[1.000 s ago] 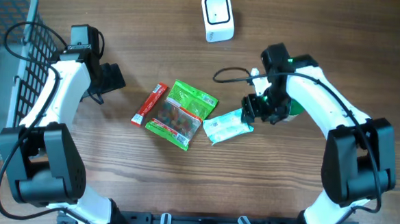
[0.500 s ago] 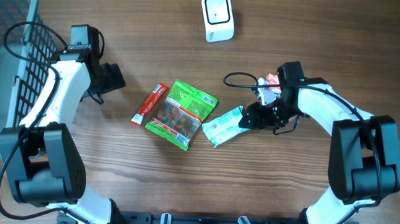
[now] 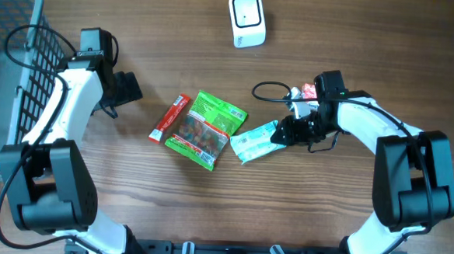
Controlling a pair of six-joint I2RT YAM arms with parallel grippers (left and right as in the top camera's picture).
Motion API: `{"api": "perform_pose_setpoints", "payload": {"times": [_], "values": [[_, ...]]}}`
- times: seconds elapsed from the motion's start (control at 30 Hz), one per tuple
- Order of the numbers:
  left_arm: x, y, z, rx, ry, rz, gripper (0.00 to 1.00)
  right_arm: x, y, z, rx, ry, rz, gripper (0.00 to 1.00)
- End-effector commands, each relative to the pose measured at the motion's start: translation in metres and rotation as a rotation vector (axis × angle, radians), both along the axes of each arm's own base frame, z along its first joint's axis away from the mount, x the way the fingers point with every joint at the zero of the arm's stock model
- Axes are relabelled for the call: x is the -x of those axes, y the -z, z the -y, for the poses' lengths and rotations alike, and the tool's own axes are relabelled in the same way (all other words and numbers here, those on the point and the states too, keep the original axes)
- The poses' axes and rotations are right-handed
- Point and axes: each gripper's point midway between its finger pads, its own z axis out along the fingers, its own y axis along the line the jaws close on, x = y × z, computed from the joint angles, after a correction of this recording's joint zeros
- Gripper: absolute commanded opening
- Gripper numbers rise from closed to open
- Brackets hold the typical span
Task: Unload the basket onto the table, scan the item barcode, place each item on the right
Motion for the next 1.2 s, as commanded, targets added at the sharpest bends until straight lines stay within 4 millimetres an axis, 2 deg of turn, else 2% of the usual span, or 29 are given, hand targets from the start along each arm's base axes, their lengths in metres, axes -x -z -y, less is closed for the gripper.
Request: {"api": "perform_pose_setpoints", "payload": {"times": [0.0,0.03,0.07,0.3,0.43,1.17], "values": [[-0.0047,-0.0099,-0.0015,0.0,0.005,0.029,1.0,0.0029,0.0002,-0.001,-0.012,-0.009,0.002,0.11],[-0.0047,-0.0099,-0.0015,0.0,0.005,0.029,1.0,0.0029,0.0006,-0.0004,-0.008,-0.009,0.002,0.04],[-0.0047,-0.0099,-0.0015,0.0,0.005,0.029,1.0,0.0029,0.0003,-0.0006,-0.009,-0.013,0.006,0.04],[-0.0047,-0.0099,-0.0015,0.0,0.005,0.029,1.0,-0.0045,-0.007,-0.0016,-0.013,-0.016,0.033,0.04],[-0.0047,-0.0099,-0.0015,0.0,0.005,0.029,1.0,-0.0014,-0.0068,-0.0012,-0.006,0.044,-0.03,0.04],[-0.0047,-0.0099,-0.0015,0.0,0.005,0.029,1.0,-0.001,-0.0084,-0.0005,0.002,0.086,-0.066,0.04]]}}
